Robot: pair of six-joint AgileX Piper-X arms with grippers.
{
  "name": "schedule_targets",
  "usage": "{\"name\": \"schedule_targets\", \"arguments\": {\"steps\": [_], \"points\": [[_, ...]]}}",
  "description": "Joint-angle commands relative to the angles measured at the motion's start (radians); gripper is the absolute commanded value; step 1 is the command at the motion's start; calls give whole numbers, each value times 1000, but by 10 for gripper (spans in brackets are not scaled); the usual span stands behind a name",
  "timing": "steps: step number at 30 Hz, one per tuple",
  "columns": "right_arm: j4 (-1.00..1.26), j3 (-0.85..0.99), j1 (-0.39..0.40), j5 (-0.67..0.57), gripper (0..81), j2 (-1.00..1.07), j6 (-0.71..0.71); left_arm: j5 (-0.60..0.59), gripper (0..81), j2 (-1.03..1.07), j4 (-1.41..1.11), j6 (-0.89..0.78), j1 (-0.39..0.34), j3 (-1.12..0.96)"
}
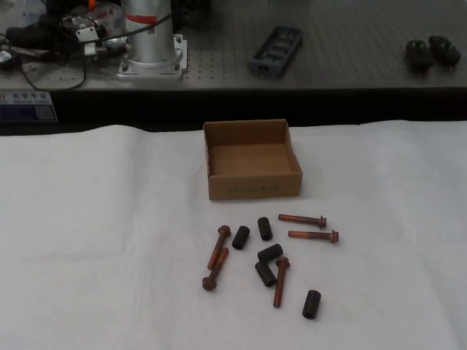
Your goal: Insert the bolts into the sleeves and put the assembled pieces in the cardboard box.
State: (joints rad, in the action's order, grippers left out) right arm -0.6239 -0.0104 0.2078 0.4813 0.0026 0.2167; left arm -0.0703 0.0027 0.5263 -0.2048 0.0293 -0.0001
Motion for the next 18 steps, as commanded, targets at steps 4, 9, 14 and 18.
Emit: {"name": "schedule_targets", "arguments": {"steps": [4, 9, 14, 18], "points": [[1, 10, -7, -5, 19, -3, -9, 4, 6, -3, 81, 7, 2, 0], [1, 10, -7, -5, 19, -3, -9, -4, 6, -3, 64, 1, 2, 0], [2, 10, -7, -5, 19, -3, -7, -23, 6, -3, -16, -4, 2, 0], [9, 10, -7, -5, 19, -3, 15, -33, 6, -3, -35, -6, 2, 0]]}}
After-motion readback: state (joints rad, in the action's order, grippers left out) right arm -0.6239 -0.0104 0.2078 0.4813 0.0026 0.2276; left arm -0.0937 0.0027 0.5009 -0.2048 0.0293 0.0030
